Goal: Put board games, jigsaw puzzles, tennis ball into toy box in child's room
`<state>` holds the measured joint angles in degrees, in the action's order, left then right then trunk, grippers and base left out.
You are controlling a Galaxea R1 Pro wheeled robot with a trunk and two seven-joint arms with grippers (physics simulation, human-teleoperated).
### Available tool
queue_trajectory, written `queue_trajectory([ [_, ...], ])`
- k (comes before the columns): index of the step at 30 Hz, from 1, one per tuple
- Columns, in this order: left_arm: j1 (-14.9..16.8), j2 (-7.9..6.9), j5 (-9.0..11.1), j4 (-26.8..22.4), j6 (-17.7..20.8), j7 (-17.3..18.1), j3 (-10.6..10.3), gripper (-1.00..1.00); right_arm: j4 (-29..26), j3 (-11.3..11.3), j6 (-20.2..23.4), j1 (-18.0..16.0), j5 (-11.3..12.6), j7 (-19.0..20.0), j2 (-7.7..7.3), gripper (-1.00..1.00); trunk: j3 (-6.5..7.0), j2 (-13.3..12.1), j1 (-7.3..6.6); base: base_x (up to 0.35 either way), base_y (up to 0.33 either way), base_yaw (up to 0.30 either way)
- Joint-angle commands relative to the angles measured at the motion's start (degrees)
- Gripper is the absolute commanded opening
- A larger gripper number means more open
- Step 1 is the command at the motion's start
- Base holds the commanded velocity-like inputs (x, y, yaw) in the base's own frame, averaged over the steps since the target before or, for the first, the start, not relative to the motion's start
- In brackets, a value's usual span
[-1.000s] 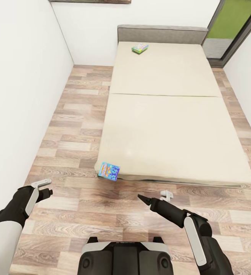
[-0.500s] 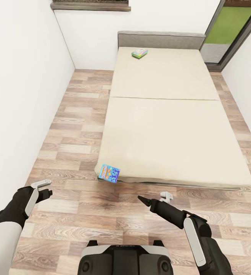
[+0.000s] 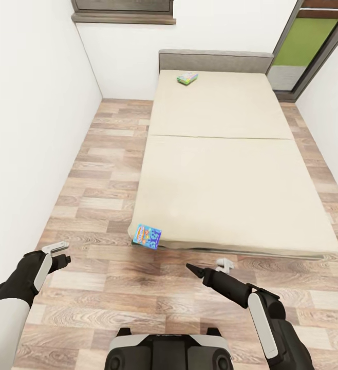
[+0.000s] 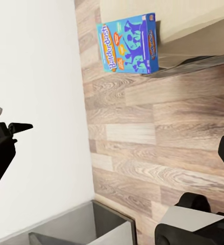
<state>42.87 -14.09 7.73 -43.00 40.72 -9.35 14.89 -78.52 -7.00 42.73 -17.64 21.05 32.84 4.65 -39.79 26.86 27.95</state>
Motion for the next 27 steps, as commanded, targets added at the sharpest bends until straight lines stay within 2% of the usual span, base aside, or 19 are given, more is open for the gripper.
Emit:
queue_trajectory([
  [1, 0.02, 0.01, 0.61, -0.07, 0.24, -0.38, -0.01, 1.00, 0.00, -0.14, 0.37, -0.03, 0.10, 0.17, 0.06, 1.00, 0.04, 0.07, 0.03, 0.000, 0.000, 0.000],
  [12, -0.05, 0.01, 0.62, -0.07, 0.24, -0.32, -0.09, 1.00, 0.04, 0.13, 0.25, -0.03, -0.51, 0.12, 0.65, 1.00, 1.08, 0.07, 0.03, 0.000, 0.000, 0.000],
  [27, -0.07, 0.03, 0.61, -0.07, 0.24, -0.40, -0.12, 1.00, 0.04, 0.15, 0.24, -0.03, -0.42, 0.12, 0.70, 1.00, 2.51, 0.07, 0.03, 0.000, 0.000, 0.000],
])
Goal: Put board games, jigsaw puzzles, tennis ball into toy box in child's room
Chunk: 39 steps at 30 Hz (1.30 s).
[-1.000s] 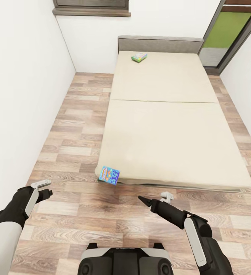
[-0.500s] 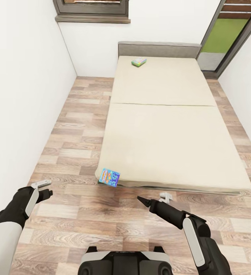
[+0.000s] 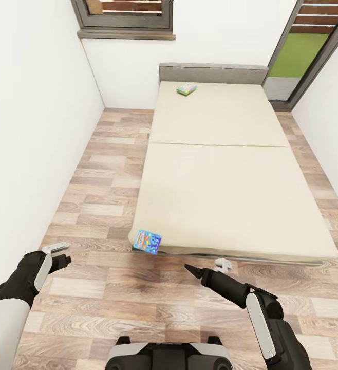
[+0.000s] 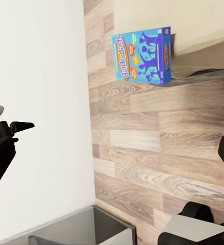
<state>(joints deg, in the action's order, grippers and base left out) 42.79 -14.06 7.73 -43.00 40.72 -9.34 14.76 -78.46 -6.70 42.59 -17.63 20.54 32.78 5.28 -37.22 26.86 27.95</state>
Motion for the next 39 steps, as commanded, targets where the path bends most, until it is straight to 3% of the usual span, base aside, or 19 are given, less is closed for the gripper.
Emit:
queue_trajectory([
  [1, 0.02, 0.01, 0.61, -0.07, 0.24, -0.41, 0.00, 1.00, -0.03, -0.16, 0.39, -0.03, 0.10, 0.18, 0.07, 1.00, 0.04, 0.07, 0.03, 0.000, 0.000, 0.000],
  [39, 0.02, 0.02, 0.45, -0.07, 0.15, -0.42, -0.01, 1.00, 1.01, -0.16, 0.39, -0.03, 0.21, 0.23, -0.07, 1.00, 3.65, 0.07, 0.03, 0.000, 0.000, 0.000],
])
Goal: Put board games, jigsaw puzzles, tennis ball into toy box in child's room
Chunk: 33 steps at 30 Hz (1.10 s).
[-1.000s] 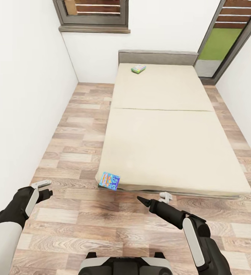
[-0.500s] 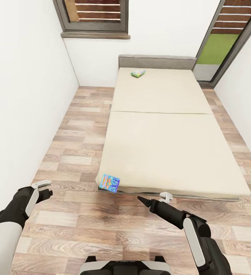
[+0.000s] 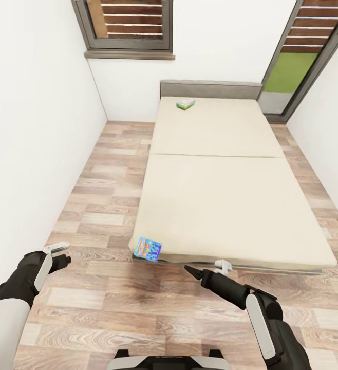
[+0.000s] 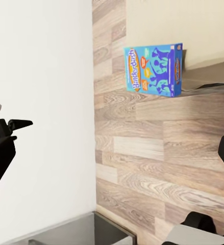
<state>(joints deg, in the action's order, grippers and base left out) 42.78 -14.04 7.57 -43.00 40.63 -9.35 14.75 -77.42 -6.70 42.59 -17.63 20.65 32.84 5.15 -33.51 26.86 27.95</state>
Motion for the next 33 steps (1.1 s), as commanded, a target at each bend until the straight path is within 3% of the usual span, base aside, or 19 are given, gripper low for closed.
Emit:
queue_trajectory([
  [1, 0.02, -0.01, 0.61, -0.07, 0.24, -0.40, 0.01, 1.00, -0.01, -0.16, 0.39, -0.03, 0.11, 0.18, 0.06, 1.00, 0.03, 0.08, 0.03, 0.000, 0.000, 0.000],
  [33, -0.53, 0.06, 0.69, -0.07, 0.24, -0.46, -0.07, 1.00, 0.15, -0.15, 0.39, -0.03, 0.11, 0.12, 0.28, 1.00, 3.07, 0.08, 0.03, 0.000, 0.000, 0.000],
])
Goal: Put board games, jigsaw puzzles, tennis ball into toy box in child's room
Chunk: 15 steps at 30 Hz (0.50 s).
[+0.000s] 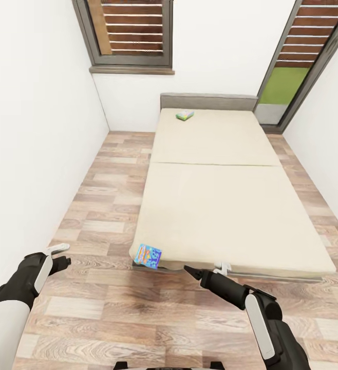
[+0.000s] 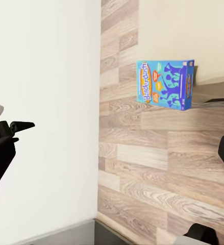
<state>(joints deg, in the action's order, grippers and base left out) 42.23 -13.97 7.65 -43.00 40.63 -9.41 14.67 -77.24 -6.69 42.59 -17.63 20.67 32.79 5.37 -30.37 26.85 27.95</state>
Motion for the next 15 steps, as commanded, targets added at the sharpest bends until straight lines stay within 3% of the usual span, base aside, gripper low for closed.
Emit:
queue_trajectory([
  [1, 0.02, 0.00, 0.61, -0.07, 0.24, -0.38, 0.00, 1.00, -0.02, -0.16, 0.39, -0.04, 0.10, 0.19, 0.05, 1.00, 0.03, 0.08, 0.03, 0.000, 0.000, 0.000],
  [15, -0.04, 0.05, 0.61, -0.07, -1.37, -0.35, -0.08, 1.00, -0.02, -0.16, 0.31, -0.04, 0.04, 0.17, 0.08, 1.00, 1.36, 0.08, 0.03, 0.000, 0.000, 0.000],
])
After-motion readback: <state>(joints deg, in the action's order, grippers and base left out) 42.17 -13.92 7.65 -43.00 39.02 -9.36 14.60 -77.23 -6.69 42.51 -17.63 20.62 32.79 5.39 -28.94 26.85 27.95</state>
